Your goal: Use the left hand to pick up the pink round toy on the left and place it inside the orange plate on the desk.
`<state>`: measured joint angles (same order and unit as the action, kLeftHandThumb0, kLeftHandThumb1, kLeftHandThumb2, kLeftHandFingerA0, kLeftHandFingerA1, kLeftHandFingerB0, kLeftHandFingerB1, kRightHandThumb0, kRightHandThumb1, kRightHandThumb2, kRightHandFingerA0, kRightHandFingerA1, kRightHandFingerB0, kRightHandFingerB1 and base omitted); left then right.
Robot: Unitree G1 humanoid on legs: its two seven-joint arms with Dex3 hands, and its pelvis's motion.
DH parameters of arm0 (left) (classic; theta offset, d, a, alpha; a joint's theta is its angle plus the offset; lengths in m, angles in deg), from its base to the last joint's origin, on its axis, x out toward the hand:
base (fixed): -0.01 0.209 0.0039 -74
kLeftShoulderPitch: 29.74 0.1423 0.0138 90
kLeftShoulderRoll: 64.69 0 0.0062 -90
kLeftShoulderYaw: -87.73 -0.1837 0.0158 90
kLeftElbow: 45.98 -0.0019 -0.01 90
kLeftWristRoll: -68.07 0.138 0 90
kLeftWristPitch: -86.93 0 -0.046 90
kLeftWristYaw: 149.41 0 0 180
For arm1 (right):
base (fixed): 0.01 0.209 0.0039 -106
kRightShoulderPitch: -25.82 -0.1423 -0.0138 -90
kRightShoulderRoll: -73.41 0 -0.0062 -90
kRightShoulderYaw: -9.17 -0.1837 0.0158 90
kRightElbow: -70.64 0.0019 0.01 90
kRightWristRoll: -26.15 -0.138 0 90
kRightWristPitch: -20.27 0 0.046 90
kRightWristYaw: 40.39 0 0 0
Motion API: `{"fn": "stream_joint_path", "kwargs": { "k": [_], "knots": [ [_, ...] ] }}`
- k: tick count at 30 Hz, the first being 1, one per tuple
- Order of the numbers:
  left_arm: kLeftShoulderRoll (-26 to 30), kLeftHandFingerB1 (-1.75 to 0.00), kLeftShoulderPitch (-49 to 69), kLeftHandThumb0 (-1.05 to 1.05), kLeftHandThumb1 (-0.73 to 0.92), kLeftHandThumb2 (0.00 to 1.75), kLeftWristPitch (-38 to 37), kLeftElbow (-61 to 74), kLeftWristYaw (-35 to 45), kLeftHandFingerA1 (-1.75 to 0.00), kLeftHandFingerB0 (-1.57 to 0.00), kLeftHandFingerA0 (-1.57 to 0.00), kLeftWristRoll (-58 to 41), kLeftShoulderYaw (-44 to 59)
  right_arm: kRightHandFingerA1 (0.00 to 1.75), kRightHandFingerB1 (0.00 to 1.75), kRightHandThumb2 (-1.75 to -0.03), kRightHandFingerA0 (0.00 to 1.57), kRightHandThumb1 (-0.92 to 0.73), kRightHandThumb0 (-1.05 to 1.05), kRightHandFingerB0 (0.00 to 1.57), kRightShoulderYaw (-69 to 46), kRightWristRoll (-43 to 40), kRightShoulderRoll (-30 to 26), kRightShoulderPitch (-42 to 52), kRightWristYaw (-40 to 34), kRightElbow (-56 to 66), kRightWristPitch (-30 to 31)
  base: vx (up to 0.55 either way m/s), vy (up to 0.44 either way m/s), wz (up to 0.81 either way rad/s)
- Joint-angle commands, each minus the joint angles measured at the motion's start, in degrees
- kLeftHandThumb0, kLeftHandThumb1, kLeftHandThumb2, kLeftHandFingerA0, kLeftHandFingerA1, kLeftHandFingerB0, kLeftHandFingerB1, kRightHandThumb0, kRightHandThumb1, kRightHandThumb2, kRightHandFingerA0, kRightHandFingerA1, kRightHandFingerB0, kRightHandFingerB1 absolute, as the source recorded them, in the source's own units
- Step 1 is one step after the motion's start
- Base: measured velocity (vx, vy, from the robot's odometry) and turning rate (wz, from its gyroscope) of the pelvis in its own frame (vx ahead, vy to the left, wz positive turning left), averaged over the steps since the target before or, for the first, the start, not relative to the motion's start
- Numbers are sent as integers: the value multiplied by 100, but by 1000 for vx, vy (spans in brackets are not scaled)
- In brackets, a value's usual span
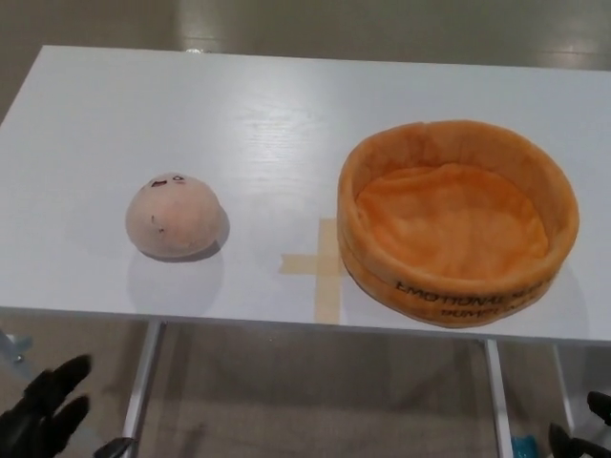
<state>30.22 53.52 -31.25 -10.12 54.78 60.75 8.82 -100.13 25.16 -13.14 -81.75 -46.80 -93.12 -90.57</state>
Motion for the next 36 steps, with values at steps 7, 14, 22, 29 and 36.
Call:
{"fn": "stream_joint_path", "kwargs": {
  "k": [7, 14, 22, 29, 36],
  "knots": [
    [992, -25, 1357, -49, 33, 65, 432, 3938, 2526, -31, -8, -7, -617, -1290, 70, 63, -95, 28, -30, -34, 19, -28, -104, -8, -7, -32, -44, -90, 0, 0, 0],
    [1438, -25, 1639, -43, 29, 69, 868, 5190, 3075, -31, -3, -1, -1479, -1404, 89, 70, -84, 19, -38, -32, 15, -42, -120, 34, -16, -18, -46, -116, 0, 0, 0],
    [1903, -23, 1812, -44, 43, 56, 1168, 6058, 3416, -28, -8, -7, -1924, -1452, 87, 68, -81, 21, -39, -32, 17, 2, -83, 20, -49, -63, -54, -69, 0, 0, 0],
    [2025, -24, 2018, -42, 43, 57, 1134, 6556, 3579, -25, -10, -7, -2472, -1117, 86, 68, -81, 19, -39, -34, 17, -20, -117, 23, -76, -47, -54, -50, 0, 0, 0],
    [1511, -31, 1750, -41, 30, 71, 1060, 6975, 2722, -24, -4, 0, -2664, -384, 90, 72, -83, 19, -38, -33, 15, 32, -59, 2, -94, -91, -62, -37, 0, 0, 0]
  ]
}}
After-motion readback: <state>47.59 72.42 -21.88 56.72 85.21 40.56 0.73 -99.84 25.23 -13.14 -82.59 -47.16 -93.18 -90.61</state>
